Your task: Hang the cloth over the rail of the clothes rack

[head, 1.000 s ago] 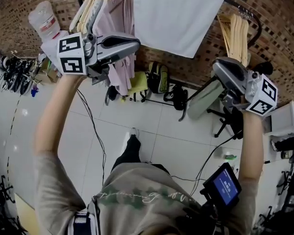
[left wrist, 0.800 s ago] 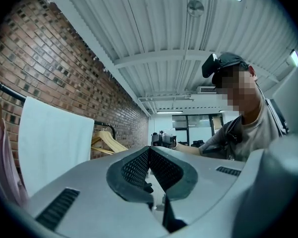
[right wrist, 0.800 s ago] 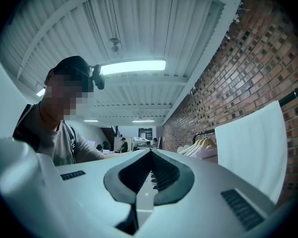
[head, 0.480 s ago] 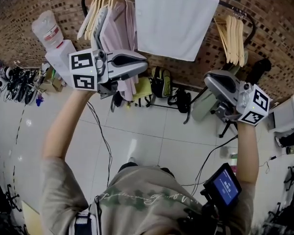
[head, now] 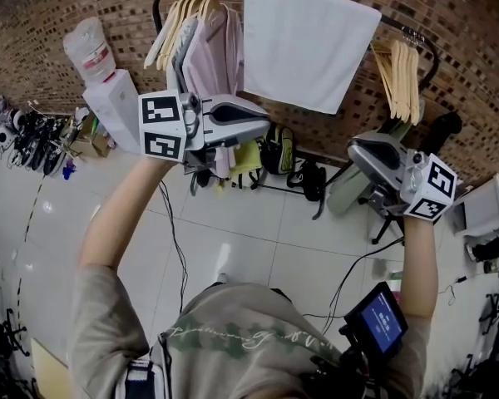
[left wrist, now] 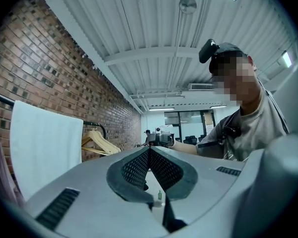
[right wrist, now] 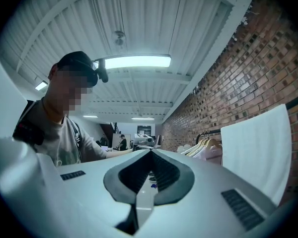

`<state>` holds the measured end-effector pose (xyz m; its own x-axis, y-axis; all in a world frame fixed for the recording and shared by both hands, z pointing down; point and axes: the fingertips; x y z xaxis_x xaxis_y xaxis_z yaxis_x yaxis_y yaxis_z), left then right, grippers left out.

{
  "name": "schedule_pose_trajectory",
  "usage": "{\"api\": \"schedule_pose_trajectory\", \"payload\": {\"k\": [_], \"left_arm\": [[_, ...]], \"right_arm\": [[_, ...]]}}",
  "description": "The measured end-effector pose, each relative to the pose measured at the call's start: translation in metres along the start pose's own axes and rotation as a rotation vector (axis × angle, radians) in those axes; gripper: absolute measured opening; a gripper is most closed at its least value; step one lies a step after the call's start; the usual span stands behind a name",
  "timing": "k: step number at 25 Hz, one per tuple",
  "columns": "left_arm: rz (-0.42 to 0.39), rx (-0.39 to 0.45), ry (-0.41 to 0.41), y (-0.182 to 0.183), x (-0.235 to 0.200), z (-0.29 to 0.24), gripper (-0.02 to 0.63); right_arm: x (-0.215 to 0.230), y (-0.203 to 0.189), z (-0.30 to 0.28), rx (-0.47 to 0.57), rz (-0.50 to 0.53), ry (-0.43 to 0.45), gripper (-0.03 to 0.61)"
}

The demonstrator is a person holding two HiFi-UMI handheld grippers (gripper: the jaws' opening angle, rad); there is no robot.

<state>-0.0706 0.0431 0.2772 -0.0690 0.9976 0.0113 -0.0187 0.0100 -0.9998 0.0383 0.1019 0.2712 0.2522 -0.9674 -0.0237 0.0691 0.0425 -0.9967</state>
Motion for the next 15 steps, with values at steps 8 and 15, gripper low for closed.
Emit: {"api": "schedule_pose_trajectory", "payload": {"k": [8, 15], "left_arm": [[0.014, -0.042, -0.018, -0.013, 0.006, 0.0, 0.006], [0.05, -0.04, -0.033, -0.023, 0.011, 0.001, 0.006]], "right_arm": [[0.001, -0.005, -0.004, 0.007, -0.009, 0.005, 0.008], [0.006, -0.015, -0.009, -0.002, -0.017, 0.015, 0.008]]}}
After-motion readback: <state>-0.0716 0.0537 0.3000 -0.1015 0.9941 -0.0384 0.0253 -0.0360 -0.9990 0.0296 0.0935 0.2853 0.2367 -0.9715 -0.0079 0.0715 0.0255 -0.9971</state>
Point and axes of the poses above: the fingertips, and each gripper's own axes: z backward along the fingers, x to its right, y out of its top, and after that the axes turned 12 degrees about y, right-handed
